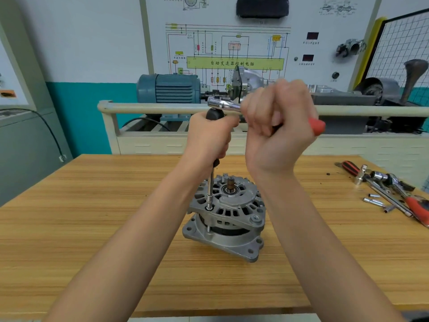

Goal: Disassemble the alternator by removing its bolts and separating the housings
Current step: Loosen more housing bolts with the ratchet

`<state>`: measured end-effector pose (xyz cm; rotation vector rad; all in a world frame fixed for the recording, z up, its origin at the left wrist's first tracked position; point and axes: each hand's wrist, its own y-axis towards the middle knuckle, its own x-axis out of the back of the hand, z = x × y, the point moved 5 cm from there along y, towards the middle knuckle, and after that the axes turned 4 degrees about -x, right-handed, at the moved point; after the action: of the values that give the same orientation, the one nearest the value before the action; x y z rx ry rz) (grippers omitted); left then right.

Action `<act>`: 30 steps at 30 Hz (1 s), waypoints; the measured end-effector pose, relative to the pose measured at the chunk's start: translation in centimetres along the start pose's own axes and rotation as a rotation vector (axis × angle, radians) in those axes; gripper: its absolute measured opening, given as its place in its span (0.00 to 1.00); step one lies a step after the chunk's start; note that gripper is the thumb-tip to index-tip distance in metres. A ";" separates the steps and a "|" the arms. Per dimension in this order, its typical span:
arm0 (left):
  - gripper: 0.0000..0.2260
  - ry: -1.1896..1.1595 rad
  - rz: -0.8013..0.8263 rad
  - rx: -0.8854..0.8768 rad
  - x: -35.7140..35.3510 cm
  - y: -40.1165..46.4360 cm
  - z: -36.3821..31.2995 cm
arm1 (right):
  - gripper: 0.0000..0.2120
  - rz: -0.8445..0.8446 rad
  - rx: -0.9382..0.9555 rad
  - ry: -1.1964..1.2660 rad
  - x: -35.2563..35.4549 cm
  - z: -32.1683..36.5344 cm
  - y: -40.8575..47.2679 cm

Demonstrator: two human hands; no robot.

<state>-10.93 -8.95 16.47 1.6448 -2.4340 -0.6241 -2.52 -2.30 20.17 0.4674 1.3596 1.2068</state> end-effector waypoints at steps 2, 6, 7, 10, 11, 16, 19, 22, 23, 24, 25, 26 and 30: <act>0.18 0.024 -0.091 -0.030 0.1 -0.1 0.0 | 0.16 0.042 0.119 -0.191 -1.4 0.2 -0.8; 0.19 0.011 -0.052 -0.041 0.3 -0.1 0.1 | 0.19 0.010 0.050 -0.088 -1.1 0.1 -0.3; 0.19 0.003 0.007 -0.033 0.3 -0.1 0.0 | 0.20 0.003 -0.004 -0.009 -0.6 0.0 0.1; 0.17 -0.050 0.254 -0.001 0.4 0.1 -0.3 | 0.24 -0.082 -0.236 0.252 1.5 -0.6 1.6; 0.16 -0.073 0.346 0.017 0.5 0.2 -0.4 | 0.24 -0.142 -0.319 0.362 2.2 -1.1 1.9; 0.16 -0.210 0.632 0.133 -0.3 0.0 -0.3 | 0.21 -0.316 -0.447 0.652 3.5 -2.8 2.4; 0.22 -0.199 0.577 0.130 -0.2 0.1 -0.1 | 0.21 -0.271 -0.387 0.563 3.0 -2.3 2.0; 0.22 -0.102 0.348 0.088 0.1 0.3 -0.1 | 0.23 -0.129 -0.241 0.321 1.6 -1.2 1.4; 0.21 -0.070 0.258 0.072 0.2 0.3 0.0 | 0.22 -0.078 -0.171 0.228 0.9 -0.9 1.1; 0.20 -0.044 0.178 0.055 0.3 0.3 -0.1 | 0.21 -0.043 -0.098 0.142 0.2 -0.7 0.7; 0.19 -0.030 0.111 0.037 0.3 0.2 -0.1 | 0.20 -0.024 -0.029 0.060 -0.5 -0.5 0.3; 0.19 -0.027 0.062 0.020 0.3 0.1 -0.1 | 0.19 -0.017 0.029 -0.019 -1.2 -0.4 -0.1; 0.18 -0.017 0.083 0.007 0.5 0.0 0.0 | 0.18 -0.021 0.084 -0.106 -1.8 -0.3 -0.6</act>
<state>-11.16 -9.43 16.46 1.5377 -2.5044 -0.6204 -2.20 -4.14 20.46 0.5670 1.3242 1.0957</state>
